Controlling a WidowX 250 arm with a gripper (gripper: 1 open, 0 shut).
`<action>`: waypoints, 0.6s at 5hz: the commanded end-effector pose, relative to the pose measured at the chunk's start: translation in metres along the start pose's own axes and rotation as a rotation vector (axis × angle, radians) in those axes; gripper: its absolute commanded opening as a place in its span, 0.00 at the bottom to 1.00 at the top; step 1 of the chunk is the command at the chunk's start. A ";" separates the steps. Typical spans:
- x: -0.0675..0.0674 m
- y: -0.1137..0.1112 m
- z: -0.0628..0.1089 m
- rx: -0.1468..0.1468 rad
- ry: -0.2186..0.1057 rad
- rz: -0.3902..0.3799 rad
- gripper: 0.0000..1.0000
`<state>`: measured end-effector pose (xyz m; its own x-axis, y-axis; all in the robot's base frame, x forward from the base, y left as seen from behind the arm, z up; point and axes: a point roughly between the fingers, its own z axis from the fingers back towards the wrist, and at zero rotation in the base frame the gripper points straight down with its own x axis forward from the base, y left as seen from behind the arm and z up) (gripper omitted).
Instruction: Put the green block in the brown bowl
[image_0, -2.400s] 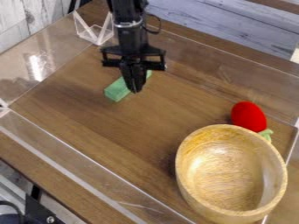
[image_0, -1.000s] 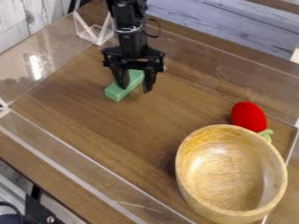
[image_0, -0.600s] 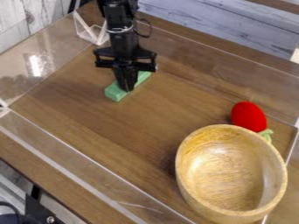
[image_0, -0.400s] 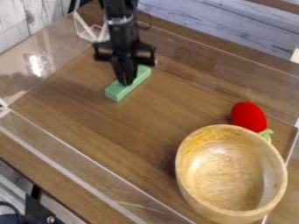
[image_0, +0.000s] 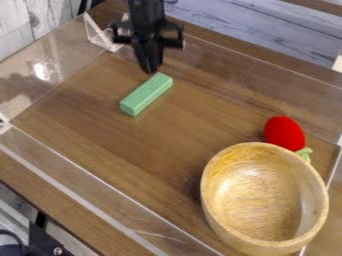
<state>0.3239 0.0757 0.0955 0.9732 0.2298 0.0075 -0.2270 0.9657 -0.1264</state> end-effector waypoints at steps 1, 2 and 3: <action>0.004 -0.021 0.024 0.002 -0.079 0.026 0.00; -0.004 -0.034 0.010 0.015 -0.074 0.068 1.00; -0.003 -0.026 0.024 0.024 -0.089 0.104 0.00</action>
<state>0.3192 0.0485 0.0962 0.9426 0.3339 -0.0028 -0.3325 0.9379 -0.0993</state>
